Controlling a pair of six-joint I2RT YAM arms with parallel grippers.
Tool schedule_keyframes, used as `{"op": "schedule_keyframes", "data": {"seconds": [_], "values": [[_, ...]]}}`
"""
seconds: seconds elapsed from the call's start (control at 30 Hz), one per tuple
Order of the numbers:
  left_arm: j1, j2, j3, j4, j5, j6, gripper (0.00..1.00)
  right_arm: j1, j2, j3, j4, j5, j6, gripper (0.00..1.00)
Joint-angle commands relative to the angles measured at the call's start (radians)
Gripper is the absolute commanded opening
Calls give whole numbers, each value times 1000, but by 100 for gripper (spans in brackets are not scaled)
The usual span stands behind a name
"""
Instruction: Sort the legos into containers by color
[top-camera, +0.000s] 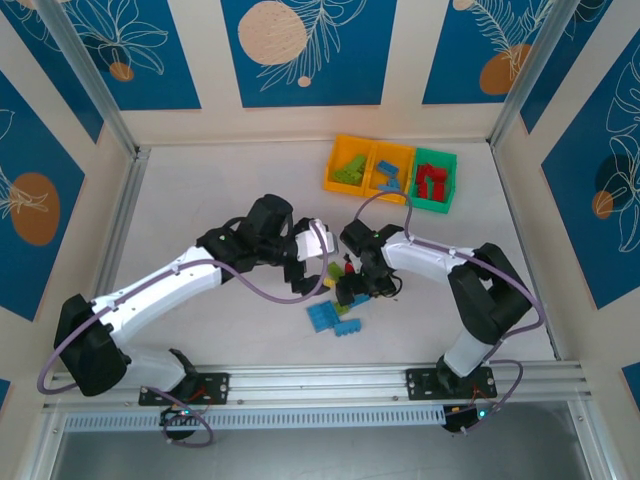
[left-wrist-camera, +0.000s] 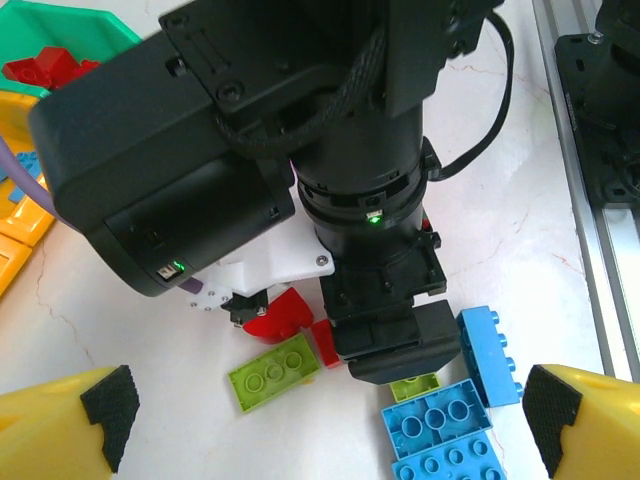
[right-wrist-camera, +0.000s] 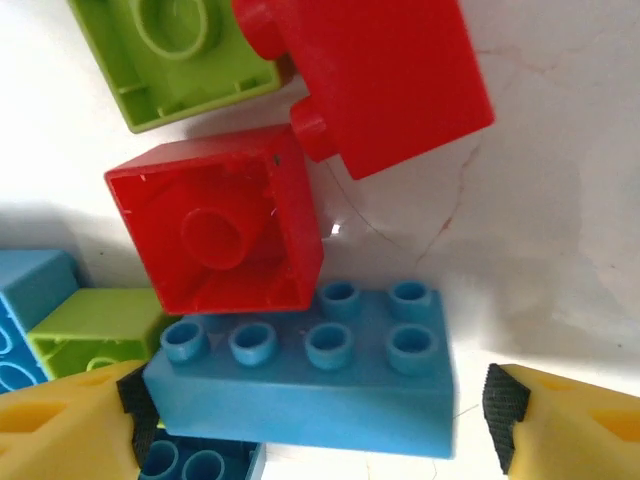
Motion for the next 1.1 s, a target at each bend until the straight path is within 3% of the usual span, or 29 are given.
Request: {"op": "schedule_keyframes", "data": {"seconds": [0.0, 0.27, 0.4, 0.53, 0.73, 0.87, 1.07], "values": [[-9, -28, -18, 10, -26, -17, 100, 5, 26, 9, -18, 46, 20, 81], [-9, -18, -23, 36, -25, -29, 100, -13, 17, -9, -11, 61, 27, 75], [-9, -10, -20, 42, -20, -31, 100, -29, 10, 1, -21, 84, 42, 61], [-9, -17, -18, 38, -13, -35, 100, -53, -88, 8, -28, 82, 57, 54], [-11, -19, -1, 77, -27, -76, 100, -229, -217, 143, 11, 48, 76, 52], [-11, 18, 27, 114, -87, -151, 100, -371, -94, 332, 83, 74, 56, 51], [-15, 41, 49, 114, -174, -246, 100, -486, 298, 794, 7, 122, 32, 48]]}}
